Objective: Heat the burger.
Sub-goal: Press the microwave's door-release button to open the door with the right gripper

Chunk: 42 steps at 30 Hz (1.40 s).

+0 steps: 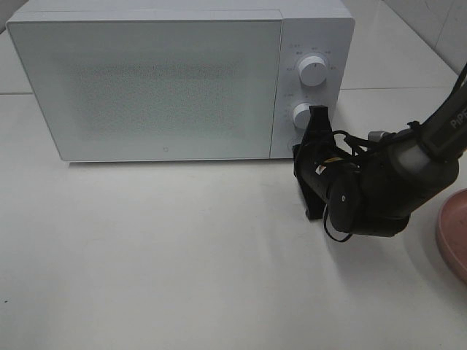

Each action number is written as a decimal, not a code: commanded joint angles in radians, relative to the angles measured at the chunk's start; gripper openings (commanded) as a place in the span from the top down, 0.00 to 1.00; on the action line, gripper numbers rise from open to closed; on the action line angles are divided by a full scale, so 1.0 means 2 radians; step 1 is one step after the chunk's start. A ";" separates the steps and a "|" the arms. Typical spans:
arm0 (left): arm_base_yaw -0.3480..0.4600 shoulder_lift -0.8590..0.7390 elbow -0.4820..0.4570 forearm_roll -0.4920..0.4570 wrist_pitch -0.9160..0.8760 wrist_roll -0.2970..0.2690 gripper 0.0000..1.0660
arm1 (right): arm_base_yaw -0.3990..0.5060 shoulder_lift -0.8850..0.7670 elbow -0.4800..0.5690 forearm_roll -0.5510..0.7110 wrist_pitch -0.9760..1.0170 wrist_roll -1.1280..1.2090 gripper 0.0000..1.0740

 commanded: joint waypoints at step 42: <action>0.001 -0.010 0.002 0.001 -0.007 0.000 0.08 | -0.031 0.011 -0.134 0.039 0.025 -0.082 1.00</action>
